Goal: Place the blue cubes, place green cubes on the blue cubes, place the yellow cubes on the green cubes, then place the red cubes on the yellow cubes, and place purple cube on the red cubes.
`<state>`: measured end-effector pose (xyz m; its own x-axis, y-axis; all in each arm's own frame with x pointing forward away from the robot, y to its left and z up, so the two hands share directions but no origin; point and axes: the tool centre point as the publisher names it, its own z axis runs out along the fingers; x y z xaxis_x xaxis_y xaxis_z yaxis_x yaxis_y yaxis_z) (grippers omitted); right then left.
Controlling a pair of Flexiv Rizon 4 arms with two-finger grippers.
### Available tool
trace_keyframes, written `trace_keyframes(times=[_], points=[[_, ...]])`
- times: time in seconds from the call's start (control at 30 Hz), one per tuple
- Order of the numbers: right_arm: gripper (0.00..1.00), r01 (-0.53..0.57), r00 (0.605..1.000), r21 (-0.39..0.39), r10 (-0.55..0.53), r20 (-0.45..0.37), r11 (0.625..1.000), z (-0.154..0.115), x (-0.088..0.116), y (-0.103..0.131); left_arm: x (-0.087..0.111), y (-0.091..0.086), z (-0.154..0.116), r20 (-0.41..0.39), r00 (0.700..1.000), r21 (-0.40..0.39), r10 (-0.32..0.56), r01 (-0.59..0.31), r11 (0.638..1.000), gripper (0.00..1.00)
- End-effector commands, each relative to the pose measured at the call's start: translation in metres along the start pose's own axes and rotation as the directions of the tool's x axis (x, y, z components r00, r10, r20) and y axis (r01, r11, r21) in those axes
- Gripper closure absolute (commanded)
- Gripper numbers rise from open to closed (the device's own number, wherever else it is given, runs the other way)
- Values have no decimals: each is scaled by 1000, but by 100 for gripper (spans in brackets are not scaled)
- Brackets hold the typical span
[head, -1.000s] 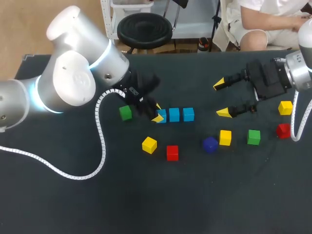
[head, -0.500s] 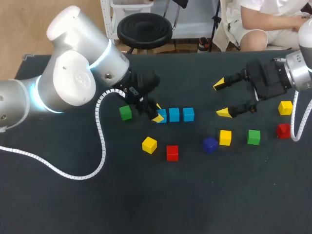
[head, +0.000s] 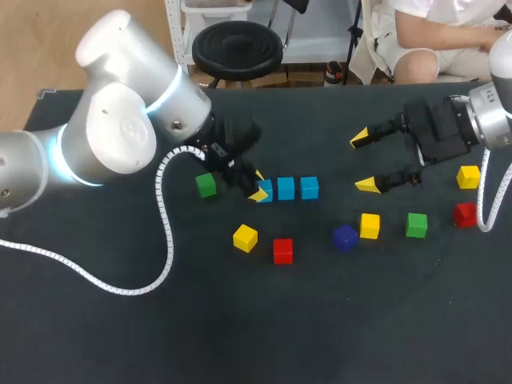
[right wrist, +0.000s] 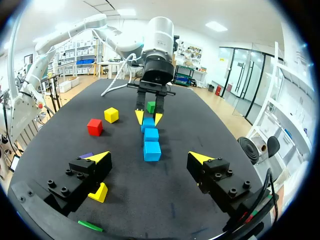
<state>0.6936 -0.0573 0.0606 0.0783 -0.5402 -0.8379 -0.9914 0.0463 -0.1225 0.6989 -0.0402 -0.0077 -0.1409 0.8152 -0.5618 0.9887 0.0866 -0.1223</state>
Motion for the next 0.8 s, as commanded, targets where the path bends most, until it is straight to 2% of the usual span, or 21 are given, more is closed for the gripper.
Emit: trace_keyframes(times=[0.03,0.8], points=[[0,1,1000,2,-1,1,1000,0,0,1,1,2,2,-2,1000,3,-3,3,1000,100],[0,1,1000,2,-1,1,1000,0,0,1,0,5,1,7,1000,-6,-7,8,1000,100]])
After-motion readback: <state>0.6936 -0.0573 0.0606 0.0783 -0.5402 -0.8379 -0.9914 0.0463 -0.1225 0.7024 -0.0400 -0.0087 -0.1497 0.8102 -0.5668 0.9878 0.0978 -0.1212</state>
